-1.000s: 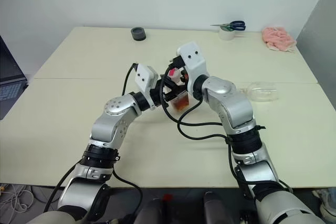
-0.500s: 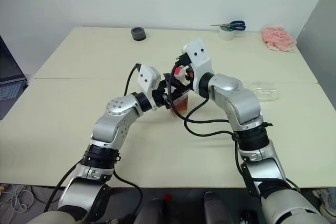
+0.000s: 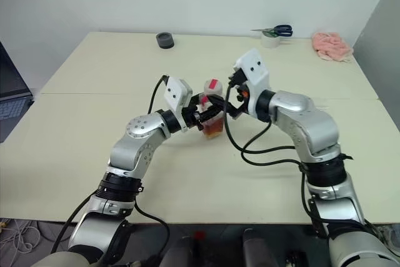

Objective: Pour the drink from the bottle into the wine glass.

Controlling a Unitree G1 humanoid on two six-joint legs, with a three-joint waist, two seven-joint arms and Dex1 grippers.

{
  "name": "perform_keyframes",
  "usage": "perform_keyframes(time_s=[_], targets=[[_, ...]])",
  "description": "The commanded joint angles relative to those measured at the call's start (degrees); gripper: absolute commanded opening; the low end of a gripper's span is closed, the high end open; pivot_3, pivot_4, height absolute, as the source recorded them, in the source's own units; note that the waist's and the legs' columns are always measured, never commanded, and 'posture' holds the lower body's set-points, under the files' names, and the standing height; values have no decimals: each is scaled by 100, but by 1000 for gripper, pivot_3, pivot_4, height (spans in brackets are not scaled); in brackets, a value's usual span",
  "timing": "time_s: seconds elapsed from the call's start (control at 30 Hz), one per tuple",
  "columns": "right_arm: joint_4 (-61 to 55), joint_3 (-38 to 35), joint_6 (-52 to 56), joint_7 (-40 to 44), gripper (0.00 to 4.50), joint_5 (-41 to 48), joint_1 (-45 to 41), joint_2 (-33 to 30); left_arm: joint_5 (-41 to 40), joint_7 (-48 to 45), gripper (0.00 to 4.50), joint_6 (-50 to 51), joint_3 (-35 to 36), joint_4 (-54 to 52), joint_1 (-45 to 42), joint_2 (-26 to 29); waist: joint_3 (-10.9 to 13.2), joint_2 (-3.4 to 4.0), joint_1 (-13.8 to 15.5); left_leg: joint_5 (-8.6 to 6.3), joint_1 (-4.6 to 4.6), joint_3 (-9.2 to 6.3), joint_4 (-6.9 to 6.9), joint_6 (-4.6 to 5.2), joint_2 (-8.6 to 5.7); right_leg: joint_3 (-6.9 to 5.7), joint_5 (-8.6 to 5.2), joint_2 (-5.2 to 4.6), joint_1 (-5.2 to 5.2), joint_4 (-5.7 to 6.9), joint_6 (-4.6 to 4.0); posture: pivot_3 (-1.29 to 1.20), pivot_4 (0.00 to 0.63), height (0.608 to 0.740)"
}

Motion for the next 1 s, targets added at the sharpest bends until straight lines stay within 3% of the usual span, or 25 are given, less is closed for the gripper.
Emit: perform_keyframes(time_s=[0.03, 0.2, 0.37, 1.0], targets=[[-291, -315, 69, 198, 4500, 219, -38, -160, -48, -6, 1946, -116, 179, -194, -52, 56, 0, 0, 0, 0, 1, 1, 0, 0, 0, 1, 0, 0, 0, 0, 0, 0, 150, 740], [-640, -279, 359, 69, 4500, 522, -163, 199, -38, -15, 1945, -112, 185, -217, -36, 61, 0, 0, -14, 0, 1, 1, -1, 0, 5, 3, 0, 6, 0, 0, 0, 0, 150, 740], [-496, -180, 398, -535, 4500, 257, -220, 708, -31, 2, 1941, -115, 182, -255, -7, 53, 0, 0, 6, 0, 1, -1, 2, 0, 4, 1, 0, 6, 0, 3, 0, 0, 150, 740], [88, -63, 359, -1405, 4500, -214, -618, 1761, -33, 52, 1940, -159, 178, -279, 35, -11, 0, 0, 5, 0, 0, 0, 0, 0, 4, 1, 1, 3, -2, 1, 0, 0, 150, 740]])
